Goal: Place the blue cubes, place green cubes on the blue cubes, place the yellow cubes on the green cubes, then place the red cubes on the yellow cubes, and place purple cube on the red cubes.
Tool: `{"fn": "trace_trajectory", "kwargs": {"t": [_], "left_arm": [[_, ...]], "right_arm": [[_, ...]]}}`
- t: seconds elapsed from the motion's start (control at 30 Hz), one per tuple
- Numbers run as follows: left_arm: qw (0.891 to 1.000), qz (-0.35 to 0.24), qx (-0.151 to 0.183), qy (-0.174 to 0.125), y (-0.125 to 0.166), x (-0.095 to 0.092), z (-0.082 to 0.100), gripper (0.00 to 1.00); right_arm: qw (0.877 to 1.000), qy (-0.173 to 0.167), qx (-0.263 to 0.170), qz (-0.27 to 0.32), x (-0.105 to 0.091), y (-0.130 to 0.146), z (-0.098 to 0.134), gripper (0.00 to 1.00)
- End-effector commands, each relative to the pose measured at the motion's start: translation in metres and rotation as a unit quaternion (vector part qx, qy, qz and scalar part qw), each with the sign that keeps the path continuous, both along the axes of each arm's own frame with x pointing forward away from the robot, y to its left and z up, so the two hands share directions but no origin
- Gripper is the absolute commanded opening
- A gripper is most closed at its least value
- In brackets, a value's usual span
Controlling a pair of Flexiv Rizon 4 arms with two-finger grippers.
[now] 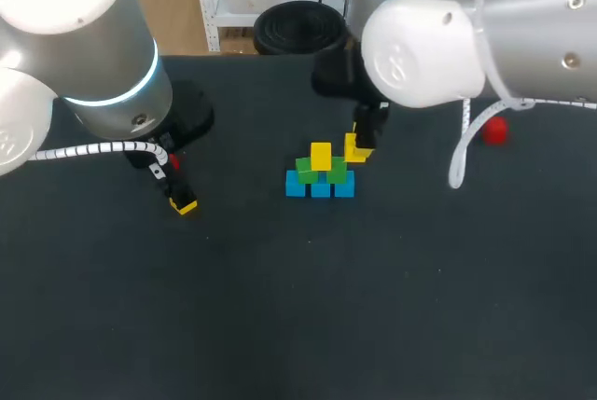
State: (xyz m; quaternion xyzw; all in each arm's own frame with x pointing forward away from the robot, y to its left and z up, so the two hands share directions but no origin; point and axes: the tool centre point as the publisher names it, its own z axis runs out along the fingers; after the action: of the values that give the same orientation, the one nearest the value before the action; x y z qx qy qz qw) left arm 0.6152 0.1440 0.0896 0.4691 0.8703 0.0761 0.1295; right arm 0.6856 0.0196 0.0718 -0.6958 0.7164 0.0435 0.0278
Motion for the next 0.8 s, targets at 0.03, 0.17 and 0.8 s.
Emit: {"fn": "trace_trajectory", "kwargs": {"t": [0.03,0.17,0.8], "left_arm": [[1.000,-0.002,-0.001,0.002,0.0009,0.0014,0.0002,1.00],[1.000,-0.002,-0.001,0.002,0.0009,0.0014,0.0002,1.00],[1.000,-0.002,-0.001,0.002,0.0009,0.0014,0.0002,1.00]], "right_arm": [[1.000,0.005,0.000,0.002,0.0031,0.0040,-0.0033,0.11],[1.000,0.006,0.001,0.005,0.0036,0.0056,-0.0038,0.11],[1.000,0.016,0.001,0.015,0.0055,0.0106,-0.0122,0.12]]}}
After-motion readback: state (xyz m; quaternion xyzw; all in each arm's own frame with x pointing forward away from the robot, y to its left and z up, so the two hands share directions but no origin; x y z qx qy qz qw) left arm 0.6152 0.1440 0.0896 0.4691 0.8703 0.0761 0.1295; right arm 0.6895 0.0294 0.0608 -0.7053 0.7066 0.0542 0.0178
